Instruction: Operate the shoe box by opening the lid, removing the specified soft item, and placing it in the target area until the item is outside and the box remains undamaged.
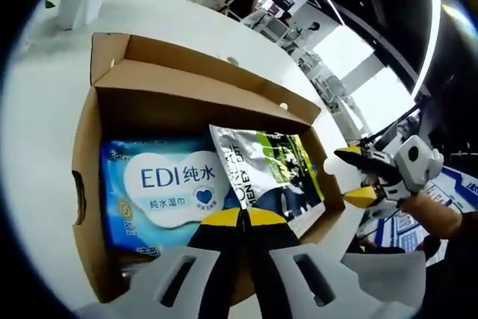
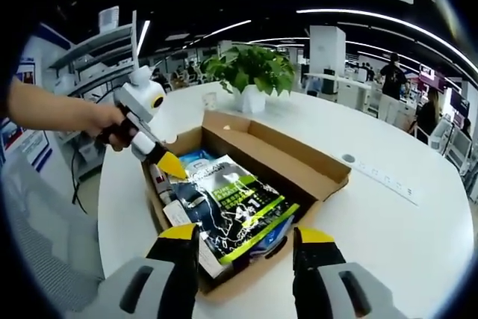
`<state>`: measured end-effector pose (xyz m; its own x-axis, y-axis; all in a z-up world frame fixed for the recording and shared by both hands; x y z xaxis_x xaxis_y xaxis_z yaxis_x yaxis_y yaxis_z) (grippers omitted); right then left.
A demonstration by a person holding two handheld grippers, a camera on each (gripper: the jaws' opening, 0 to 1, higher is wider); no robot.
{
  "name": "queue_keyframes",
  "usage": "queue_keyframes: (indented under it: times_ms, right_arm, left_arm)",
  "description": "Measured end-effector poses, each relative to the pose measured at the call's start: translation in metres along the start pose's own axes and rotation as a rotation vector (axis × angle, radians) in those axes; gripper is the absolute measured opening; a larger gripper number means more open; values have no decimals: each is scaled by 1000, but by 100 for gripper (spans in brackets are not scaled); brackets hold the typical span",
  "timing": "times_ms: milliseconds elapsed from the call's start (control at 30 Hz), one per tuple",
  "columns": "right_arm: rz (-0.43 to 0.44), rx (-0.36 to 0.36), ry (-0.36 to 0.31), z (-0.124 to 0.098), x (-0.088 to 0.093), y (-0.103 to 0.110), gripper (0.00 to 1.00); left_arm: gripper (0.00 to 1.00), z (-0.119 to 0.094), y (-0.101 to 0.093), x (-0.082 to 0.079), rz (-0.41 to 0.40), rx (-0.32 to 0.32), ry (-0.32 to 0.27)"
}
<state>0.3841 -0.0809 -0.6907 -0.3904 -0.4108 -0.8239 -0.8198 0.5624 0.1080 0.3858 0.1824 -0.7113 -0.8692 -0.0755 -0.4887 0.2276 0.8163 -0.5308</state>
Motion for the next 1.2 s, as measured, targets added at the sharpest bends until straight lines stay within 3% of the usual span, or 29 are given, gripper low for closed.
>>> queue_keyframes:
  times_ms: [633,1200]
  right_arm:
    - [-3,-24,-15,11,-4,11,48]
    - [8,-45,-5,29,-4,22,47]
  left_arm:
    - [0,-16,-15,-13,-34,2,-32]
    - [0,-27,-37,-24,8,3,-55]
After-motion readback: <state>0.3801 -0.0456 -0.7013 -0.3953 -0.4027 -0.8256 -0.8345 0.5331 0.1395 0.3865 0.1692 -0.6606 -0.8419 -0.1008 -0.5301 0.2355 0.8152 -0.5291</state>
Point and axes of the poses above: the point that each gripper's makers call its tool centre point, and the gripper's own axes: z roughly forward along the fingers, y roughly to its left, x roughly out of its underside, the point moved 10 cm from there along -z, roughly backward along the fingers, and after that the axes turned 6 degrees about -x, right-handed, at the moved point
